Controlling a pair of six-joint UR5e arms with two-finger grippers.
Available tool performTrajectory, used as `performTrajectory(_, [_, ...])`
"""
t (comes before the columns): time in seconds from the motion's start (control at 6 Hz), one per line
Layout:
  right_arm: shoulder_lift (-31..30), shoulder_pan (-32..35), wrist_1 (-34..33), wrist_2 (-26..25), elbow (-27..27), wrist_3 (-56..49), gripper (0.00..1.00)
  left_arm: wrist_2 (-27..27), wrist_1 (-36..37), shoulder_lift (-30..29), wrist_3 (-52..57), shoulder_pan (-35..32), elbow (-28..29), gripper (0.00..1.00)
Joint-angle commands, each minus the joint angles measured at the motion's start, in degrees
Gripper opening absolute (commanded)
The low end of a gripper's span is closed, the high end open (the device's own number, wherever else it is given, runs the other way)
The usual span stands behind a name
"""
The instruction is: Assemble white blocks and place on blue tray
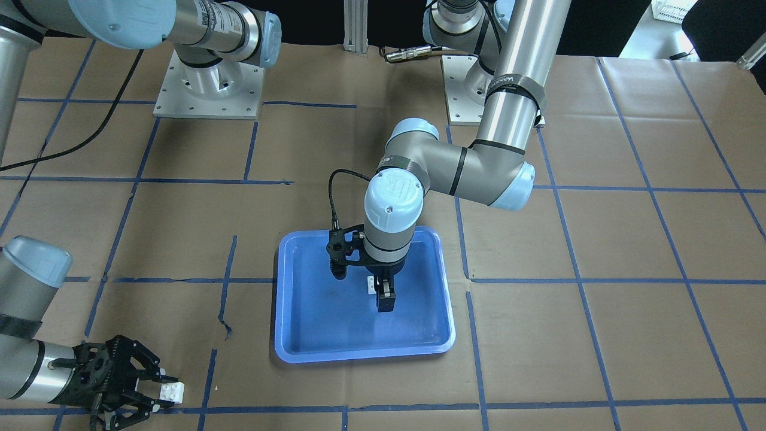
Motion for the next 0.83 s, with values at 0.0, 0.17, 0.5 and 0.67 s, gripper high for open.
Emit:
performTrajectory(0.0, [-1.08,0.0,-0.26,-0.17,-0.63,0.7,0.17,0.15,-11.66,5.56,-0.07,0.31,3.54,0.99])
performTrajectory(0.17, [-3.27,0.0,0.44,-0.78,-0.46,1.41,0.17,0.06,-19.66,9.34,-0.07,0.58,6.78,0.99])
performTrajectory(0.5, [-8.71,0.09,2.02,-0.61,1.38,2.72,0.17,-0.29,-31.21,15.85,-1.03,4.07,10.58,0.99])
performTrajectory(0.67, [-12.04,0.35,1.94,-0.17,5.39,2.91,0.18,-2.03,-36.3,19.71,-1.55,5.49,10.76,0.99])
